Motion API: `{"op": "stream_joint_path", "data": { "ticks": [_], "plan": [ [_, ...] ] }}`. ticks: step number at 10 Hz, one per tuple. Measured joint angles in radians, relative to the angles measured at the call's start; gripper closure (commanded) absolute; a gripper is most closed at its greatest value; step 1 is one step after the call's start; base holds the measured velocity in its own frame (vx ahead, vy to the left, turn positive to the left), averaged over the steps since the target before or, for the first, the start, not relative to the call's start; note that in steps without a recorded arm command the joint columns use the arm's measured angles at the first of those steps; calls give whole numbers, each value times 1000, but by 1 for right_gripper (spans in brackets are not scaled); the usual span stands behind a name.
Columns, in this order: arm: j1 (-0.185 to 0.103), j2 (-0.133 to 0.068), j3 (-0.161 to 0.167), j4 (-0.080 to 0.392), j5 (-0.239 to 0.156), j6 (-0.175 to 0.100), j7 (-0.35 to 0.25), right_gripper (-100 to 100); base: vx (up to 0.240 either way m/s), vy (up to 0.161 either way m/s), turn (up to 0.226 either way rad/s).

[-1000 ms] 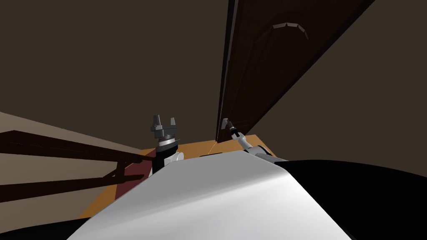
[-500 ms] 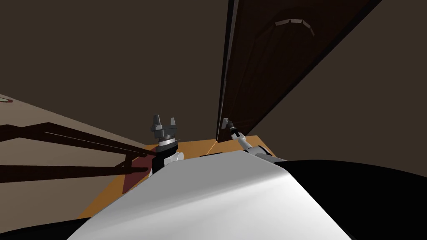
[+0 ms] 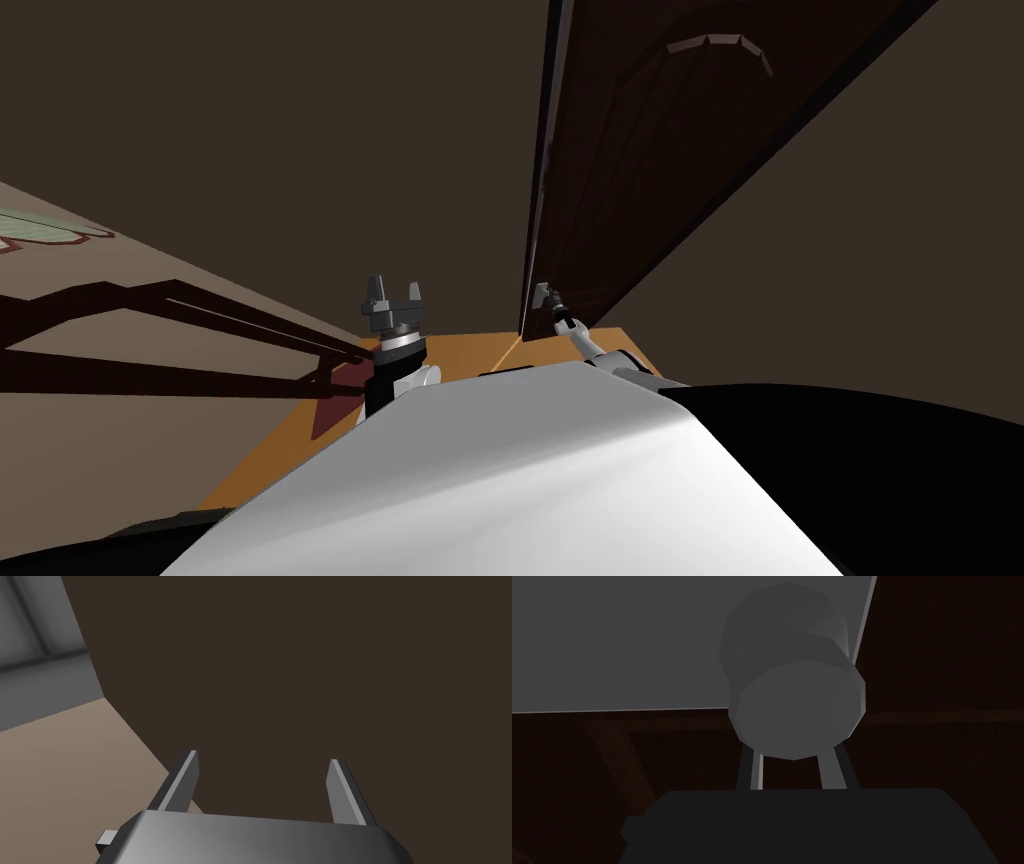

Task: Pull the door open

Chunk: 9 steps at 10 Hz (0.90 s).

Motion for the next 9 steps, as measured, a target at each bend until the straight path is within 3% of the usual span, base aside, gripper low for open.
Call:
{"op": "stream_joint_path", "data": {
  "ticks": [2,7,8,9],
  "plan": [
    [-13,0,3,22,-44,-1,-55,100,-72,-40,107],
    [-7,7,6,4,-140,28,-174,100,-66,-49,110],
    [-10,11,9,18,-157,24,-199,-100,-63,-57,50],
    [-11,14,6,13,-174,27,-222,-100,-75,-56,55]
  ]
}}
